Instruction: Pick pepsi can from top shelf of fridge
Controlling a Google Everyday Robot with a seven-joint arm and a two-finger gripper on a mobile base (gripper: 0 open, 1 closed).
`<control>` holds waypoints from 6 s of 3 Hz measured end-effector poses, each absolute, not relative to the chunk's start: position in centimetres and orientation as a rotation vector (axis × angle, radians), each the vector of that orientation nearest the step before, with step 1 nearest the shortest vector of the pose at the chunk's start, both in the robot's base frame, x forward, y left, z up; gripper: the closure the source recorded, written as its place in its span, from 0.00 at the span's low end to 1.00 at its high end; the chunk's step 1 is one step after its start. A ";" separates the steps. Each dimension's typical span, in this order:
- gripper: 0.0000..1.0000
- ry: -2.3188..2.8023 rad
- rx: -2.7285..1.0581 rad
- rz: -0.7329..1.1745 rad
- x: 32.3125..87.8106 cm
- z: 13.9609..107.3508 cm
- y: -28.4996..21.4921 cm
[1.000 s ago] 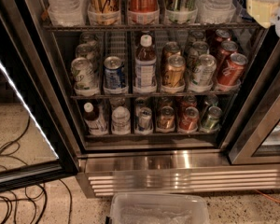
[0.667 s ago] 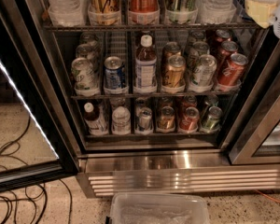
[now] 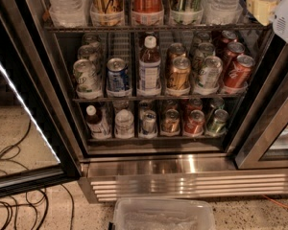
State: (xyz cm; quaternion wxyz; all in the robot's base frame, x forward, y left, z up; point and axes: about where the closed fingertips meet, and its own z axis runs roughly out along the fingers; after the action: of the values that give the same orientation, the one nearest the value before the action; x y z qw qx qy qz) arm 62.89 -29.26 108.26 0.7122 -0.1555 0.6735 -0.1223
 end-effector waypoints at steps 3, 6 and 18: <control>0.36 1.473 -0.316 -0.224 65.6 107.9 -28.2; 0.36 1.449 -0.253 -0.170 66.7 108.6 -28.1; 1.00 1.820 -0.310 0.412 52.4 113.0 -25.2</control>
Offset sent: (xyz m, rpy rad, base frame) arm 0.0315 0.0099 -0.0087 0.0477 -0.0121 0.0111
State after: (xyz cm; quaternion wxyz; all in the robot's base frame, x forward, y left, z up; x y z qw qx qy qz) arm 52.42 -25.23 113.02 0.5850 -0.1328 0.7803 0.1767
